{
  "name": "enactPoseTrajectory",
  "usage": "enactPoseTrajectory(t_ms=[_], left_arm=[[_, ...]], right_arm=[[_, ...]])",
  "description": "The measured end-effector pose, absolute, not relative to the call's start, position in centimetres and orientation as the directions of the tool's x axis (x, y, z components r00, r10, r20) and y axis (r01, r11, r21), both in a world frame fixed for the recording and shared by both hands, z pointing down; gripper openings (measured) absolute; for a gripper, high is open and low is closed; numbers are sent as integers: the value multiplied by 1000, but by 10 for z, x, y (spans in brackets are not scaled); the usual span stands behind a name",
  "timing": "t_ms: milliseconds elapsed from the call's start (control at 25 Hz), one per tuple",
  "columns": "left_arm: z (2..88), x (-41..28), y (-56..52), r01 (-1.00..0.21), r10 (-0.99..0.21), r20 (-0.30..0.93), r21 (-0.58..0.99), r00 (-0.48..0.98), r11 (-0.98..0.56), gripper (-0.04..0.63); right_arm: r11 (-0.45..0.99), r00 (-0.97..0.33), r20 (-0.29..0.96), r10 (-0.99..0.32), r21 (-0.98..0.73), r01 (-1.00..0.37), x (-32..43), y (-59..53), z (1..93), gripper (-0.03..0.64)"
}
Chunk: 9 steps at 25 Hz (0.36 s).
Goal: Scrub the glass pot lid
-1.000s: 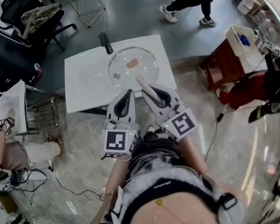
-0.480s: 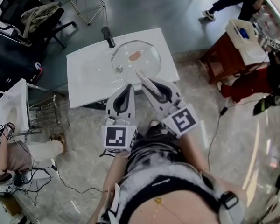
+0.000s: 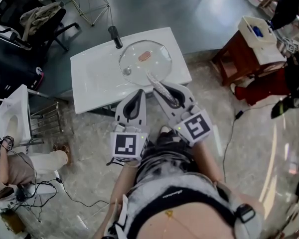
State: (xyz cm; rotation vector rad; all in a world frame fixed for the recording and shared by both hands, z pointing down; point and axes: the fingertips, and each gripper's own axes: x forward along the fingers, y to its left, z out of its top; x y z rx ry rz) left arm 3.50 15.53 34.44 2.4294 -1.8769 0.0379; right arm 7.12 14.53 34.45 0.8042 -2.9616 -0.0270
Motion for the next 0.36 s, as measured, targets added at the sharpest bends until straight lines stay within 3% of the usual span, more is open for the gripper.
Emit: enactPoseTrajectory(t_ms=[360], left_arm=[[347, 35, 165, -965, -963, 66, 46, 260, -257, -9]], right_arm=[[863, -860, 71, -505, 46, -503, 72, 158, 347, 80]])
